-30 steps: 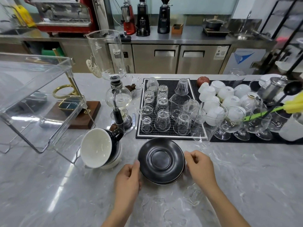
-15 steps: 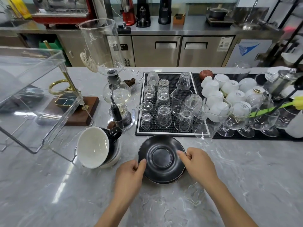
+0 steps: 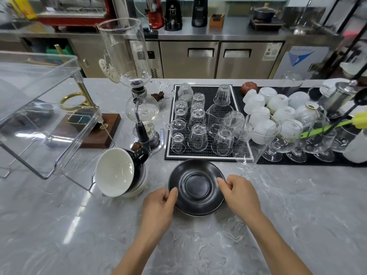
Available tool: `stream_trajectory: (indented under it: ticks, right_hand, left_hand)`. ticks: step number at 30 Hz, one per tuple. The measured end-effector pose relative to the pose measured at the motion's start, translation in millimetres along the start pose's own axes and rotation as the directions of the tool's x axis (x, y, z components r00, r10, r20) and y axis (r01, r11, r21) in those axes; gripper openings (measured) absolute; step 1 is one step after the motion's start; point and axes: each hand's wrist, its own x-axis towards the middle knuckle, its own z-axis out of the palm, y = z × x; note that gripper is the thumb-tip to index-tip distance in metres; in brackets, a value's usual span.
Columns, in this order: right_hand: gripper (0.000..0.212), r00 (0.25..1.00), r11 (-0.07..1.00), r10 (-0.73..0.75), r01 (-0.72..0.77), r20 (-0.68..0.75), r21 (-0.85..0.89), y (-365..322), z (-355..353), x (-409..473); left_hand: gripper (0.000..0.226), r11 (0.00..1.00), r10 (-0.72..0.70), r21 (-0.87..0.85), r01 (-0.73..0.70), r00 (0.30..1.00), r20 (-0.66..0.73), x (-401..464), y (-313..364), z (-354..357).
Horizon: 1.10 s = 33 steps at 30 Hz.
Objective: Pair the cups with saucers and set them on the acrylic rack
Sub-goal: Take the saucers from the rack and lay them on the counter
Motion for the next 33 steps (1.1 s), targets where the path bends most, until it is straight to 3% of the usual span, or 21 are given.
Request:
stream_trajectory:
  ticks: [16,33]
  right_hand:
    - [0.056,0.992,0.983,-0.027,0.048,-0.121,0.177,-7.0,-2.1,-39.4]
    - [0.055,0.991,0.959,-0.136,0.133,-0.005,0.25,-28.0,17.8,-107.5]
  left_hand:
    - [0.052,0.994,0.077,-0.073,-0.082,0.994,-0.071,-25.9,5.2,-18.1]
    - [0.051,0.995,0.019,-0.093,-0.023,0.999,-0.048,-82.7,-29.5,-75.0]
